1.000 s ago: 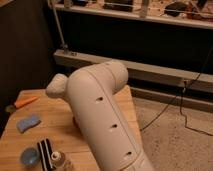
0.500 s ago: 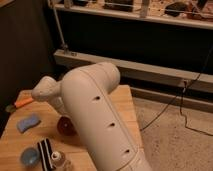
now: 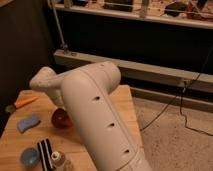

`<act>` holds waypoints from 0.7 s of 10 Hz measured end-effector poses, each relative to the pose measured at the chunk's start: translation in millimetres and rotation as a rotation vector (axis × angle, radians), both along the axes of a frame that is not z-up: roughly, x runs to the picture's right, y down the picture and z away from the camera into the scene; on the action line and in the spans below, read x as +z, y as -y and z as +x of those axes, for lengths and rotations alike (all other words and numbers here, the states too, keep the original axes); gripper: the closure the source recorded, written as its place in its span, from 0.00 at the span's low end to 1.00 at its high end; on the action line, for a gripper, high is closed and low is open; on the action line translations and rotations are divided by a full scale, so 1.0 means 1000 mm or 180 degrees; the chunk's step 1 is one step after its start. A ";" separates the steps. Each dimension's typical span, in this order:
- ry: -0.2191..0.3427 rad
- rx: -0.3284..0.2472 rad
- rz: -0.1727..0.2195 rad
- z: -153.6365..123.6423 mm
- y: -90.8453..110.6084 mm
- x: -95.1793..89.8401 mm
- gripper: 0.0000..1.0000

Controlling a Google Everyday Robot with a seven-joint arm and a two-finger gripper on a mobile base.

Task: Drag the ceramic bowl in a circle

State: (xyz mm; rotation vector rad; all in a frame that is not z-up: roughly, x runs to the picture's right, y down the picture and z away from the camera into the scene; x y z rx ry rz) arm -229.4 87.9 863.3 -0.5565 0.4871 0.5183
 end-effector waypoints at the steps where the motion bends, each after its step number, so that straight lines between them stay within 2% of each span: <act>1: 0.0017 -0.0008 0.0040 -0.011 0.011 0.005 1.00; 5: -0.0015 -0.0046 0.0154 -0.049 0.043 0.032 1.00; 7: -0.0182 0.0031 0.0265 -0.050 0.067 0.049 1.00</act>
